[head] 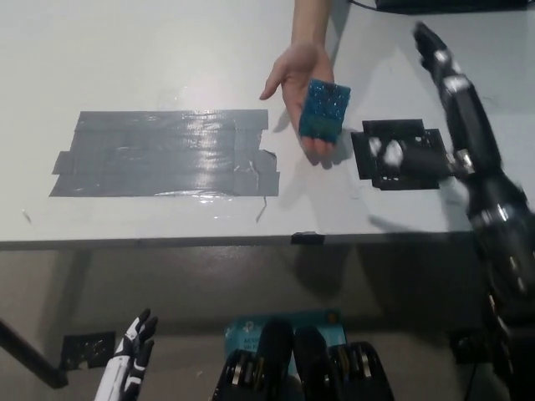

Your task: A person hands a rubik's cube to the robot and rhe robot picks it up with its right hand and places it on the black spot on the desk infron tof it

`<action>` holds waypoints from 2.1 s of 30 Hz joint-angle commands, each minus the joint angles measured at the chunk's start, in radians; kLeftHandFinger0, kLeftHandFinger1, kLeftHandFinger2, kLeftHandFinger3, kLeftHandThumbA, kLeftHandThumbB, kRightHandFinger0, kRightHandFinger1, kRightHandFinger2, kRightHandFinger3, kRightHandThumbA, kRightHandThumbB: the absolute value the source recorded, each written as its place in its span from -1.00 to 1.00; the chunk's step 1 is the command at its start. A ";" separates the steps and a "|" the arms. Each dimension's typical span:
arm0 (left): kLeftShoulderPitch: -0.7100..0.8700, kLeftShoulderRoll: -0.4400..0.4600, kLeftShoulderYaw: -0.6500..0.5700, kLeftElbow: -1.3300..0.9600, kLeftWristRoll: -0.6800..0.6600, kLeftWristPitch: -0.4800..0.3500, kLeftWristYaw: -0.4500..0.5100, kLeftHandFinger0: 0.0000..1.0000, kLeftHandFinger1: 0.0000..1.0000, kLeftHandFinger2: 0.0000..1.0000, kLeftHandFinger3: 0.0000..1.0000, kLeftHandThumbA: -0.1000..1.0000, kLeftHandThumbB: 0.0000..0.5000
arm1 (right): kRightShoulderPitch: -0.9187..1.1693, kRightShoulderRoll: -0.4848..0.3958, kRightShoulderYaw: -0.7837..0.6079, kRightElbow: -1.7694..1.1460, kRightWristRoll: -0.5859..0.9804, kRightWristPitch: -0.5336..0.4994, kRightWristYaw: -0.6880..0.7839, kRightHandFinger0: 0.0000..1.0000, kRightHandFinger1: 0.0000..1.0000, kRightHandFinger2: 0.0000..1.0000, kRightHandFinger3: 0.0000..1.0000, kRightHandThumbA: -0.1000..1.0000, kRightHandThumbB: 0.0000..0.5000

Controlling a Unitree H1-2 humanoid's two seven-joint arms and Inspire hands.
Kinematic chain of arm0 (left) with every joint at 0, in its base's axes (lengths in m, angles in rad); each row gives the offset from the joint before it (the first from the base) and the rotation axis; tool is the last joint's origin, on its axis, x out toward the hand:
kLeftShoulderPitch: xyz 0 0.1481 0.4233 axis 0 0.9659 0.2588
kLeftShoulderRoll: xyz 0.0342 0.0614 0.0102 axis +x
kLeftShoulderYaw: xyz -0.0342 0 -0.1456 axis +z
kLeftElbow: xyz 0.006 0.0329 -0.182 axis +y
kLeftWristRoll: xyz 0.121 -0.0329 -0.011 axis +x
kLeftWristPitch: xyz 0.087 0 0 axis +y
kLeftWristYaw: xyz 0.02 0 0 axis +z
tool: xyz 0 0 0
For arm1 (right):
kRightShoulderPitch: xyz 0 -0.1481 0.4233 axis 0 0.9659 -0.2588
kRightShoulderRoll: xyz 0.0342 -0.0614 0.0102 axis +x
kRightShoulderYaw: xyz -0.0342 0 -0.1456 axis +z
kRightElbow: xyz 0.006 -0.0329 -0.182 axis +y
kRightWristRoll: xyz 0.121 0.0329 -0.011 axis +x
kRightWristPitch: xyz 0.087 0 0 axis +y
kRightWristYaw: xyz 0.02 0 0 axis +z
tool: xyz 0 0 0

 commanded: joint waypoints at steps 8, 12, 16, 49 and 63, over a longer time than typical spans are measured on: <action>-0.016 0.014 0.000 0.005 0.008 -0.037 0.009 1.00 1.00 1.00 1.00 0.99 -0.49 | -0.289 -0.006 0.011 0.467 0.028 0.048 0.054 1.00 1.00 1.00 1.00 1.00 0.65; -0.018 0.019 -0.004 -0.017 0.005 -0.013 -0.003 1.00 1.00 1.00 1.00 1.00 -0.46 | -0.344 -0.018 0.008 0.584 0.046 0.050 0.085 1.00 1.00 1.00 1.00 1.00 0.83; -0.029 0.023 -0.009 -0.006 0.010 -0.022 -0.004 1.00 1.00 1.00 1.00 1.00 -0.45 | -0.384 -0.044 0.031 0.659 0.028 0.074 0.121 1.00 1.00 1.00 1.00 1.00 0.94; -0.062 0.042 -0.033 -0.026 0.024 0.032 -0.010 1.00 1.00 1.00 1.00 0.85 -0.49 | -0.502 -0.077 0.086 0.816 0.018 -0.005 0.190 1.00 1.00 1.00 1.00 0.90 1.00; -0.069 0.044 -0.043 -0.024 0.024 0.028 -0.006 1.00 1.00 1.00 1.00 0.85 -0.61 | -0.477 -0.106 0.102 0.863 -0.017 -0.097 0.130 -0.14 -0.12 0.07 0.17 -0.35 0.28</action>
